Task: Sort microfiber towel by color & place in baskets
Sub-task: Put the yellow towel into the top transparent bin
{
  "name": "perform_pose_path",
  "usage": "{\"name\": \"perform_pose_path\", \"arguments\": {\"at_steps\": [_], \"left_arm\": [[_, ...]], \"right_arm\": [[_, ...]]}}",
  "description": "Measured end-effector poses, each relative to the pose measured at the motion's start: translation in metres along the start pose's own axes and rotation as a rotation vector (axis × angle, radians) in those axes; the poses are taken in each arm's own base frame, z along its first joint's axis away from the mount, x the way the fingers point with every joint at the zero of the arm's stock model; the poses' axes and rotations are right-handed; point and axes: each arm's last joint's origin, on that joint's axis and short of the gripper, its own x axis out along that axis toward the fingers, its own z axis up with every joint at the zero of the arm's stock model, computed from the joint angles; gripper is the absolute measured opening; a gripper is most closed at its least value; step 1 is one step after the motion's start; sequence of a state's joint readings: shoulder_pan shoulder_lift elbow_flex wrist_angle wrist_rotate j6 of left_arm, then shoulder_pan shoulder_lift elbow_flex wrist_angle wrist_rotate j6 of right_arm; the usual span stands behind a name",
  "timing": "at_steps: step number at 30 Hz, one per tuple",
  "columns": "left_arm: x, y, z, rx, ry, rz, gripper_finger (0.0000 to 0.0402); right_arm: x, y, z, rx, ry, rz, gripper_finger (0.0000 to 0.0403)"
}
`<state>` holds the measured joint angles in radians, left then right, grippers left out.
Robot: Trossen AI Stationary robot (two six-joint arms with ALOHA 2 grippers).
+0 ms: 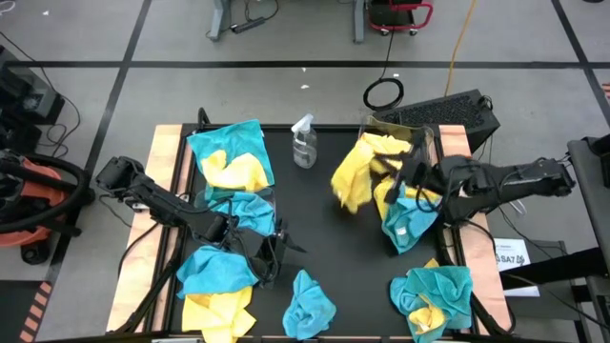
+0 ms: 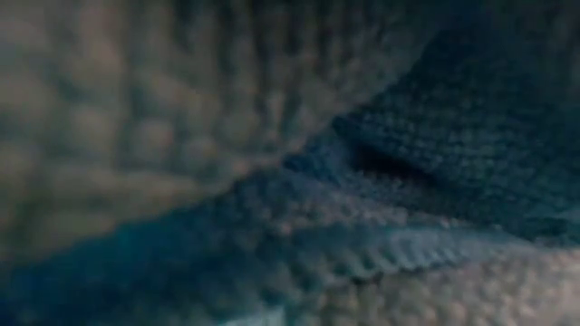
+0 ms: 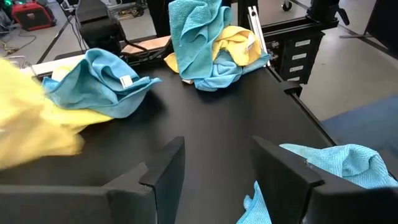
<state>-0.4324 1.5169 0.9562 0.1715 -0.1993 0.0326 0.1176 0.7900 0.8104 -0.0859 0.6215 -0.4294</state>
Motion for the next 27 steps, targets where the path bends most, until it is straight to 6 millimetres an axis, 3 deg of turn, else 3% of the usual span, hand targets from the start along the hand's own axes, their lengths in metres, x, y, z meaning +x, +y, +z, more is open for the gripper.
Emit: {"name": "perform_pose_path", "arguments": {"at_steps": [12,22,27], "left_arm": [[0.000,0.000,0.000,0.000,0.000,0.000,0.0190],[0.000,0.000,0.000,0.000,0.000,0.000,0.0190],[0.000,0.000,0.000,0.000,0.000,0.000,0.0190]], "right_arm": [[0.002,-0.038,-0.011,-0.056,0.074,-0.219,0.0000],[0.007,-0.073,-0.029,-0.159,0.298,-0.542,0.0000],[0.007,-0.085,-0.038,-0.179,0.379,-0.615,0.0000]]}}
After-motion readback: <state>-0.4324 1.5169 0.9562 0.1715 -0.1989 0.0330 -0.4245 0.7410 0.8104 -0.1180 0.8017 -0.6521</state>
